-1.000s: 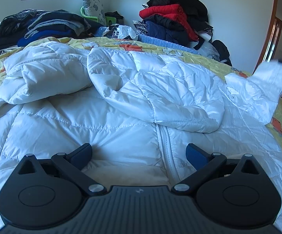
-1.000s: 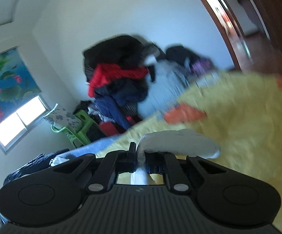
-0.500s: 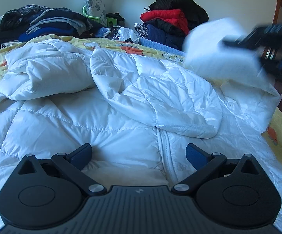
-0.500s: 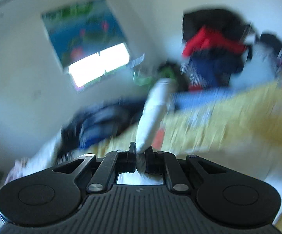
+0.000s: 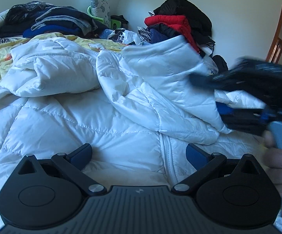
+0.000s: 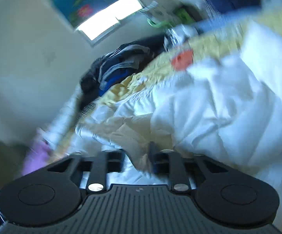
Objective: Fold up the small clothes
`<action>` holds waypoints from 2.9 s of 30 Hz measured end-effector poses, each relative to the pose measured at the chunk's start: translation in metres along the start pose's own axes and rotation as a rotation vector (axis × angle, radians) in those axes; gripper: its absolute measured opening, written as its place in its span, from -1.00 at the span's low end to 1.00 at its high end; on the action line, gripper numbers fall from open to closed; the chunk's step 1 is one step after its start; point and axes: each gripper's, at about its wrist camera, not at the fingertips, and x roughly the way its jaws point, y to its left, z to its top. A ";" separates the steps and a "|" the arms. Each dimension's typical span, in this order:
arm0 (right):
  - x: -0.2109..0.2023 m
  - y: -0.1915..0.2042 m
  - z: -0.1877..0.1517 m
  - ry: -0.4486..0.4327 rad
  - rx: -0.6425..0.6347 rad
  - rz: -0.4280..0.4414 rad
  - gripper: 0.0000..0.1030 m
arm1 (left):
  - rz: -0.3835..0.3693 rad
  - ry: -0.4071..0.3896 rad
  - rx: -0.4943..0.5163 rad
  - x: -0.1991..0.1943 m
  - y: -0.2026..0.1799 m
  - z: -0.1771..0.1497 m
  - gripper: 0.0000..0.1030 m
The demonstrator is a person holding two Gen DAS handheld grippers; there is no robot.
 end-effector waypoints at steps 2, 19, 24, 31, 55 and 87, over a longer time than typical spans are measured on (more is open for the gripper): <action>-0.032 -0.007 -0.010 -0.110 0.039 0.022 0.23 | 0.001 0.000 0.001 0.000 0.000 0.000 1.00; -0.067 -0.051 -0.053 -0.250 0.082 0.064 0.53 | 0.098 0.012 -0.334 -0.011 0.004 0.039 0.99; -0.064 -0.029 -0.054 -0.218 -0.074 0.020 0.54 | 0.072 0.040 -0.562 0.007 0.019 0.062 0.68; -0.065 -0.037 -0.051 -0.221 -0.018 0.026 0.54 | 0.092 0.054 -0.532 0.010 0.007 0.063 0.06; -0.071 -0.051 -0.053 -0.257 0.069 0.062 0.54 | 0.203 -0.001 -0.207 -0.020 0.020 0.108 -0.78; -0.130 -0.137 -0.060 -0.715 0.515 -0.033 0.50 | 0.295 0.065 0.072 -0.048 -0.009 0.085 -0.75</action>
